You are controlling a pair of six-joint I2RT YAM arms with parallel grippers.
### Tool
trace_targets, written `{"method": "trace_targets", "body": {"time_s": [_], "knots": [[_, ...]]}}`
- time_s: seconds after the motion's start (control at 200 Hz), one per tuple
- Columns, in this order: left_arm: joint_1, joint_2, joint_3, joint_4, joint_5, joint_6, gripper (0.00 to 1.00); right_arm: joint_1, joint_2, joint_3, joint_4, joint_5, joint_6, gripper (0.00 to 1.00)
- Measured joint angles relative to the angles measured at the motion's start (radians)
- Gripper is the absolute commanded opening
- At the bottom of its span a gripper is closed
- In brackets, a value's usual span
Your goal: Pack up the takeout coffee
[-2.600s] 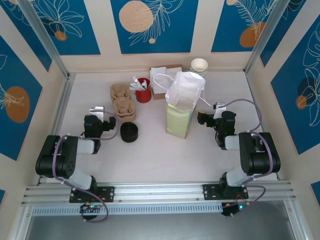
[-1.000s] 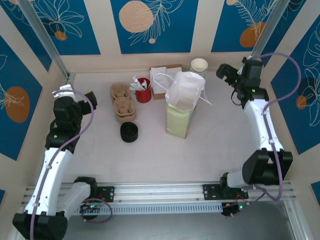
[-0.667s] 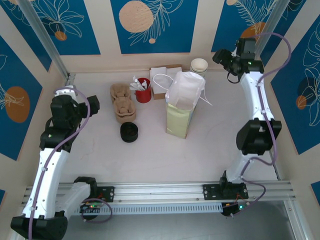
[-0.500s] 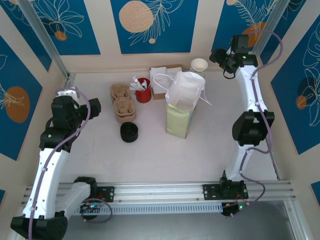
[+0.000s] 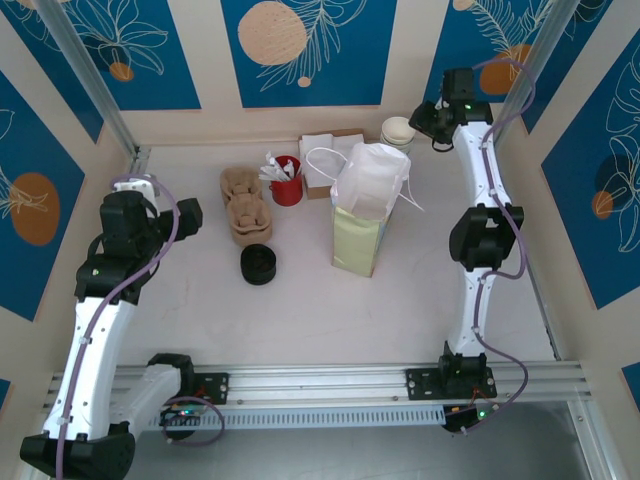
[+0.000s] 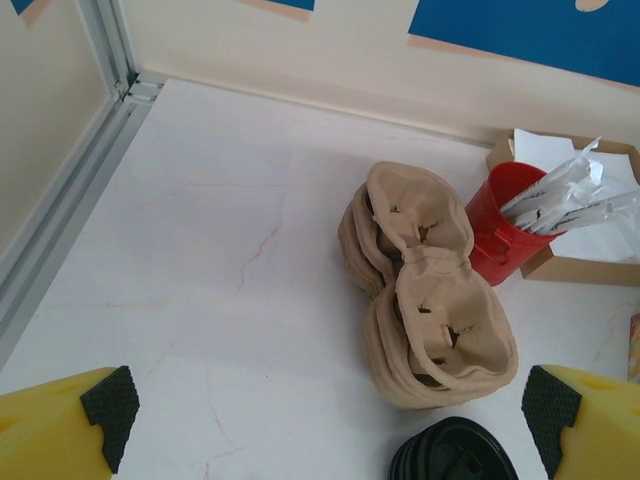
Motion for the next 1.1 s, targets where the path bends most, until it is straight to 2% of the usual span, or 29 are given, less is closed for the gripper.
{"method": "trace_targets", "body": {"time_s": [0.14,0.695,0.83,1.01,1.1], "knots": [[0.000,0.000,0.000,-0.011,0.000,0.000,1.00,0.008,0.017,0.016,-0.004,-0.002,0.000,0.40],[0.000,-0.001,0.007,-0.031,-0.001,0.000,1.00,0.023,0.062,0.068,-0.014,-0.005,-0.019,0.38],[0.000,-0.003,0.011,-0.033,-0.001,0.000,1.00,0.023,0.069,0.068,-0.016,-0.004,-0.026,0.33],[0.000,-0.003,0.011,-0.044,-0.001,0.000,1.00,0.023,0.070,0.069,-0.022,-0.001,-0.037,0.17],[0.000,-0.003,0.011,-0.045,-0.001,0.000,1.00,0.023,0.070,0.069,-0.022,-0.001,-0.042,0.14]]}}
